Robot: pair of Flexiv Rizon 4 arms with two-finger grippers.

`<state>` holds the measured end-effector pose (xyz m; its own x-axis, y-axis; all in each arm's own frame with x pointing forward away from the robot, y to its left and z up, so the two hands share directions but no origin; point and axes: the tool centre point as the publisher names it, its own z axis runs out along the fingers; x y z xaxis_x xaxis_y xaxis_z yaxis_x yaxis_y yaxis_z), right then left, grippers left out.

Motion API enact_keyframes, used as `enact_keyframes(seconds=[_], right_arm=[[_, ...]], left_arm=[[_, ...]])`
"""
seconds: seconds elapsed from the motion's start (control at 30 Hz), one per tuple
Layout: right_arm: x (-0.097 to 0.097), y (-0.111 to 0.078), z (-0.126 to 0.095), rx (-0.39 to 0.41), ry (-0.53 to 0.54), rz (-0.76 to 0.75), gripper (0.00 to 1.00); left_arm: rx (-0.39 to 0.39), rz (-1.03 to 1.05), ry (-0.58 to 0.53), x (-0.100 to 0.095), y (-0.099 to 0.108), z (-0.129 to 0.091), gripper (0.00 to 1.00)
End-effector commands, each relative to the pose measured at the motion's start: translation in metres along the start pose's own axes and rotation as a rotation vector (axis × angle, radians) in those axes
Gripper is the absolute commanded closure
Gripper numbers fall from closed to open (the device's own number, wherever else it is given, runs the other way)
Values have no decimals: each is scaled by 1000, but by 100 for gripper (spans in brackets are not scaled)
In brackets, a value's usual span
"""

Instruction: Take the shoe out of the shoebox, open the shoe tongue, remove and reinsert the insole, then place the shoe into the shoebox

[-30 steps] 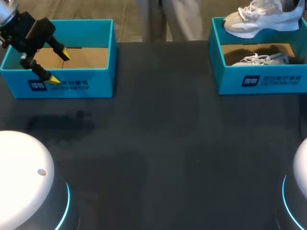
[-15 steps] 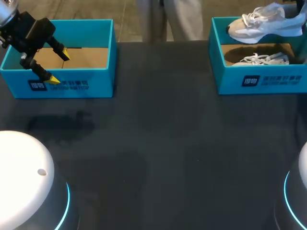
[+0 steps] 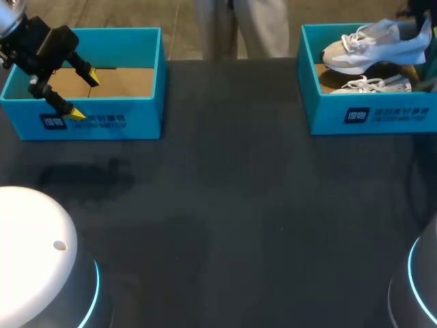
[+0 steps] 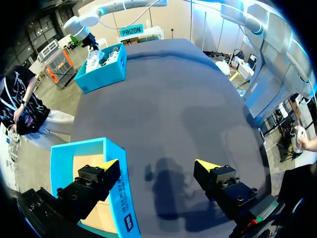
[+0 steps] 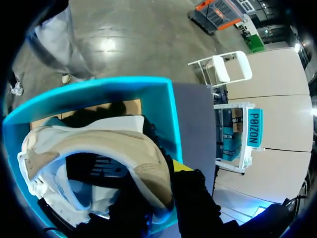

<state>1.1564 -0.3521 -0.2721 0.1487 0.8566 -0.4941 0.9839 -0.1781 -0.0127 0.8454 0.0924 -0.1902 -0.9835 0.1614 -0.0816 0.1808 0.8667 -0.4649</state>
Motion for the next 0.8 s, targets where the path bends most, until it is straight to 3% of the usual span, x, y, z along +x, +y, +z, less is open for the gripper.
enact_keyframes(seconds=[0.03, 0.47, 0.8], right_arm=[[4, 11, 10, 16, 0, 2, 100], [29, 17, 29, 19, 27, 3, 100], [34, 16, 51, 23, 38, 9, 100]], left_arm=[[-2, 0, 1, 0, 0, 0, 0], [-2, 0, 1, 0, 0, 0, 0], [-2, 0, 1, 0, 0, 0, 0]])
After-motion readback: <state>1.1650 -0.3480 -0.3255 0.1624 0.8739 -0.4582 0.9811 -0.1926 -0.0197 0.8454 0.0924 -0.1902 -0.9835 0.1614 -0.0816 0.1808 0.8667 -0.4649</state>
